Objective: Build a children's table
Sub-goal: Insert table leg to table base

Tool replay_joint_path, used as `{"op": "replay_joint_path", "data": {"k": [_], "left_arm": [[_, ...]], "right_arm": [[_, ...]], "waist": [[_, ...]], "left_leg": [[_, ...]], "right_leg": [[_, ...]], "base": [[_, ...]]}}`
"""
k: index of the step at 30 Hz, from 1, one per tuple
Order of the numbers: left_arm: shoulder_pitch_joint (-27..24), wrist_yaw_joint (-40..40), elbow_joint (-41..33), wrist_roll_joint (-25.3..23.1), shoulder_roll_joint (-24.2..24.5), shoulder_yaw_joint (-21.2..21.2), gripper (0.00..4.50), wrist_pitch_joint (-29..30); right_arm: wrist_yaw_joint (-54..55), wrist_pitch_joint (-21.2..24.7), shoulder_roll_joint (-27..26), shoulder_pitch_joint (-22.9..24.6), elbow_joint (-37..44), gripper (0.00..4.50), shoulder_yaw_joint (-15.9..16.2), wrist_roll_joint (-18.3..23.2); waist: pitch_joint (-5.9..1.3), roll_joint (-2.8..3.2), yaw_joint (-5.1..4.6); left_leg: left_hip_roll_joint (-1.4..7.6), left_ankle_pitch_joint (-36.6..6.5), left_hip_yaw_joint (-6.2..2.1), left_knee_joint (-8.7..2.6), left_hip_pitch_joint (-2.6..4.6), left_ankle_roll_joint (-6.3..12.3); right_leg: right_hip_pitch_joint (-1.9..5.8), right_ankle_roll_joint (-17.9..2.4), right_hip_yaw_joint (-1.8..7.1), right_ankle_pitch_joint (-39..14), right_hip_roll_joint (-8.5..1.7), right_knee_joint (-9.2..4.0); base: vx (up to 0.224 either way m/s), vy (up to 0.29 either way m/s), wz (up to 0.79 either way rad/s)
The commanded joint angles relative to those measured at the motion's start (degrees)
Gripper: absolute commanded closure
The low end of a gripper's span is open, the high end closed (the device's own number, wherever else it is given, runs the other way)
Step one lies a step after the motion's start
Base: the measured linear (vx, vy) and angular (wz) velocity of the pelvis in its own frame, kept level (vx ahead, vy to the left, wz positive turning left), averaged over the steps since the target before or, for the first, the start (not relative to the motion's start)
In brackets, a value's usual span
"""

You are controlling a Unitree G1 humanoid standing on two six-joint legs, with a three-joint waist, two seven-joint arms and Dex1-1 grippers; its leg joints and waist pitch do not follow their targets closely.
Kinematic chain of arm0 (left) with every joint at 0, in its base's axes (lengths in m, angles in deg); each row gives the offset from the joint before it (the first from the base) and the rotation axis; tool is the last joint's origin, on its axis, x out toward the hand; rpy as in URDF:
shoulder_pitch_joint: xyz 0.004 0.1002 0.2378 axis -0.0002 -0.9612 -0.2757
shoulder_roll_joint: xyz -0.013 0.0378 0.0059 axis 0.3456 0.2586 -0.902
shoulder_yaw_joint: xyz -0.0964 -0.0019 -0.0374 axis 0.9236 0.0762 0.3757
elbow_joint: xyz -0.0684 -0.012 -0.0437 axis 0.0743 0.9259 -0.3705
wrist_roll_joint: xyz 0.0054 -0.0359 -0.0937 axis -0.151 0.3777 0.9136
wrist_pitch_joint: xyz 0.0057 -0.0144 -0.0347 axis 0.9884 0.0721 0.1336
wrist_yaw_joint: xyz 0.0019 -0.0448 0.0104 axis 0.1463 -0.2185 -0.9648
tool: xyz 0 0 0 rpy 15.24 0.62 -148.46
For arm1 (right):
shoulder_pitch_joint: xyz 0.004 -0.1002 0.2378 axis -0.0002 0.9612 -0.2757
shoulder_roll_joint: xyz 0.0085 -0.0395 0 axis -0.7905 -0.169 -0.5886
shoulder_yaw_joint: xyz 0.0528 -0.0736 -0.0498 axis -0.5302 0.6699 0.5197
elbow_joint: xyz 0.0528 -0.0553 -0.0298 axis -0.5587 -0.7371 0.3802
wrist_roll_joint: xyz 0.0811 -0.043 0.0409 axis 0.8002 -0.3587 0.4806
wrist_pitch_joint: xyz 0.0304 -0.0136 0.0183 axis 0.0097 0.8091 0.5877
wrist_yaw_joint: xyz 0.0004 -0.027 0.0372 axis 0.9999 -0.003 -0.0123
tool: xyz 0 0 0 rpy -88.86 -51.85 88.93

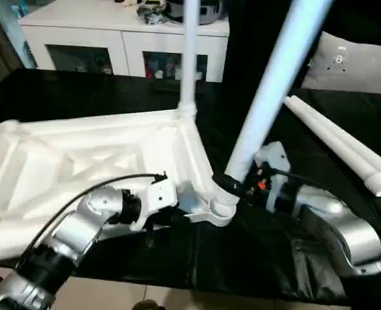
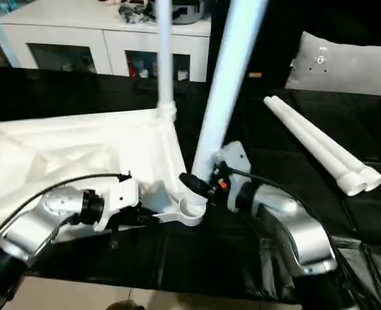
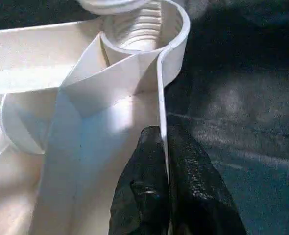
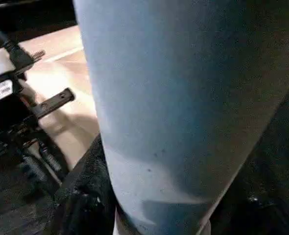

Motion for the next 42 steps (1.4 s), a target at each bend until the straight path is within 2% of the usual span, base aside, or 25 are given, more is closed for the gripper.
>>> {"op": "replay_joint_path", "data": {"k": [1, 4, 9, 10, 16, 27, 32, 33, 35, 36, 37, 38, 42], "left_arm": [[1.75, 1.81, 1.92, -0.66, -0.10, -0.63, 4.50, -2.72], [3.57, 2.29, 4.96, -1.33, -0.55, -0.65, 4.50, -4.95], [4.98, 3.69, 7.66, -1.46, -1.26, -0.10, 4.50, -5.93], [5.12, 4.26, 8.37, -1.46, -1.36, -0.03, 4.50, -6.32], [5.43, 5.63, 9.47, -1.39, -1.72, 0.00, 4.50, -7.31], [5.74, 6.99, 9.31, -1.46, -2.07, 0.15, 4.50, -7.88], [5.87, 6.77, 9.22, -0.73, -2.45, 1.18, 4.50, -7.12], [5.81, 6.63, 9.27, -0.43, -2.60, 1.60, 4.50, -6.78], [5.79, 6.64, 9.32, -0.37, -2.62, 1.70, 4.50, -6.74], [5.76, 6.39, 9.47, -0.15, -2.84, 2.05, 4.50, -6.50], [5.77, 6.25, 9.51, -0.08, -2.93, 2.19, 4.50, -6.38], [5.78, 6.21, 9.52, -0.07, -2.95, 2.23, 4.50, -6.35], [5.81, 5.35, 9.70, 0.24, -3.48, 3.07, 4.50, -5.83]], "right_arm": [[-0.85, 1.60, 0.78, -0.95, -0.46, 2.58, 0.09, 0.64], [-2.14, 1.96, 1.45, -1.64, -1.54, 2.58, 0.71, 0.65], [-4.70, 3.35, 3.02, -0.60, -0.71, 2.58, 2.93, 0.27], [-4.57, 3.73, 2.87, -0.55, -0.58, 2.58, 2.76, 0.34], [-4.73, 3.99, 2.42, -0.75, -0.78, 2.58, 2.39, 1.10], [-4.66, 0.01, 0.18, -0.75, -6.84, 2.58, 2.64, -0.34], [-5.13, -0.86, -1.02, 0.69, -8.96, 2.59, 0.78, 1.32], [-4.99, -1.33, -1.58, 1.57, -9.94, 2.59, -0.43, 2.32], [-4.92, -1.53, -1.80, 1.90, -10.27, 2.59, -0.88, 2.66], [-4.65, -2.45, -2.68, 3.39, -11.04, 2.59, -2.51, 3.75], [-4.45, -2.93, -3.20, 4.18, -11.34, 2.59, -3.29, 4.25], [-4.39, -3.05, -3.34, 4.38, -11.42, 2.59, -3.49, 4.37], [-4.15, -6.81, -5.36, 8.27, -10.83, 2.59, -4.94, 5.10]], "waist": [[-3.03, -0.53, -0.06], [-3.16, -0.71, 0.23], [-3.10, -0.60, 0.86], [-3.11, -0.44, 0.91], [-3.01, -0.52, 0.94], [-3.03, -0.30, 0.96], [-3.00, -0.16, 0.99], [-2.99, 0.10, 1.03], [-3.01, -0.04, 0.98], [-3.00, 0.24, 1.01], [-3.00, 0.27, 1.11], [-3.03, 0.15, 1.12], [-3.00, 0.52, 1.30]], "left_leg": [[3.49, -8.90, -0.77, -4.58, 1.52, -0.22], [3.47, -7.14, -0.65, -4.39, 1.40, 0.25], [3.70, -7.96, -0.48, -4.40, 1.54, -0.08], [3.73, -8.06, -0.49, -4.45, 1.55, -0.23], [3.84, -9.73, -0.41, -4.66, 1.61, -1.18], [3.91, -10.00, -0.37, -4.73, 1.62, -1.36], [3.88, -10.70, -0.40, -4.79, 1.55, -1.41], [3.90, -11.23, -0.46, -4.85, 1.60, -1.55], [3.91, -11.83, -0.45, -4.89, 1.62, -1.67], [3.92, -12.01, -0.49, -4.93, 1.62, -1.76], [4.03, -12.43, -0.44, -4.92, 1.72, -1.70], [4.01, -12.32, -0.49, -4.95, 1.65, -1.64], [4.01, -12.55, -0.55, -5.02, 1.60, -1.53]], "right_leg": [[0.91, -11.10, 2.37, 1.36, -4.92, -4.38], [0.95, -11.16, 2.35, 4.02, -4.98, -4.09], [0.81, -10.81, 2.43, 3.03, -5.16, -4.21], [0.79, -10.84, 2.41, 2.87, -5.17, -4.20], [0.75, -10.83, 2.47, 0.54, -5.27, -4.41], [0.69, -11.22, 2.43, 1.39, -5.24, -4.37], [0.72, -11.51, 2.43, 1.36, -5.30, -4.44], [0.69, -11.58, 2.42, 0.88, -5.34, -4.46], [0.70, -11.82, 2.40, 0.63, -5.35, -4.52], [0.67, -11.78, 2.41, 0.50, -5.32, -4.53], [0.56, -11.88, 2.50, 0.75, -5.39, -4.61], [0.69, -11.95, 2.47, 1.05, -5.41, -4.56], [0.62, -11.86, 2.40, 1.33, -5.37, -4.60]], "base": [[0.000, 0.000, 0.00], [0.000, 0.000, 0.00], [0.000, 0.000, 0.00], [0.000, 0.000, 0.00], [0.000, 0.000, 0.00], [0.000, 0.000, 0.00], [0.000, 0.000, 0.00], [0.000, 0.000, 0.00], [0.000, 0.000, 0.00], [0.000, 0.000, 0.00], [0.000, 0.000, 0.00], [0.000, 0.000, 0.00], [0.000, 0.000, 0.00]]}}
